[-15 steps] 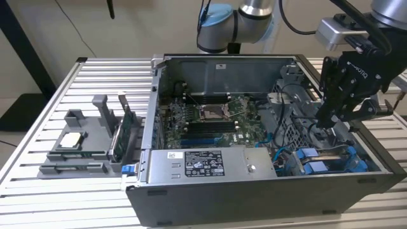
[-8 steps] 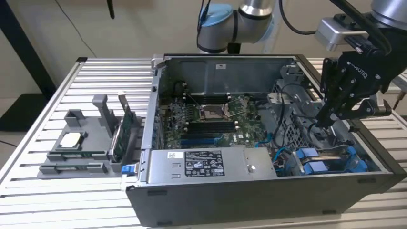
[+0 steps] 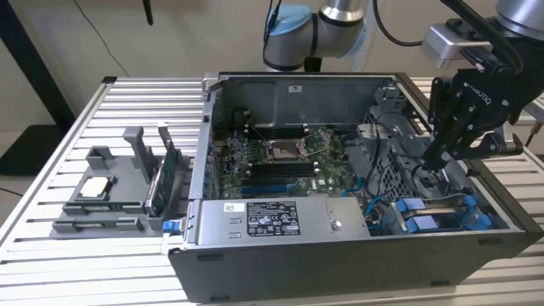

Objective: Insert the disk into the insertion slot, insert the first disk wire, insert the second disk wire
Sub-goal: 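Insert the first disk wire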

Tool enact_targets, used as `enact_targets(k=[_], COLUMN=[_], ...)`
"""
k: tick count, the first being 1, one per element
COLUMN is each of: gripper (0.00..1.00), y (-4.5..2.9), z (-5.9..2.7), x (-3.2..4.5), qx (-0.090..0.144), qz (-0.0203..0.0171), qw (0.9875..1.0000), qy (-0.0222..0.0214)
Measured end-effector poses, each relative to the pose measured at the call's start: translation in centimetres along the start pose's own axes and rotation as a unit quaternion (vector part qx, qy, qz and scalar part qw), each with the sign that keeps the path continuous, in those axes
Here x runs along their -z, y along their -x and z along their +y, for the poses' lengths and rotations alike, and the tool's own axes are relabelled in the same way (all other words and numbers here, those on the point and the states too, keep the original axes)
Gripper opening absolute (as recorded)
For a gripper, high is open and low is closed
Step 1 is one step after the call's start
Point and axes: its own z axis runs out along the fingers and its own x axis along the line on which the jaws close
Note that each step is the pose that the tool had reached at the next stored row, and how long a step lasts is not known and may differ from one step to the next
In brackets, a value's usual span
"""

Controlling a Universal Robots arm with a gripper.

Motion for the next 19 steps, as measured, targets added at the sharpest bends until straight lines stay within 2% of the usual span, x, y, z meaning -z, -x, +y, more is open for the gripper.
enact_targets(k=[19], gripper=[0.19], y=[-0.31], z=[-0.79], x=[-0.48], qx=[0.000], qz=[0.0001], qw=[1.0000], qy=[0.0007])
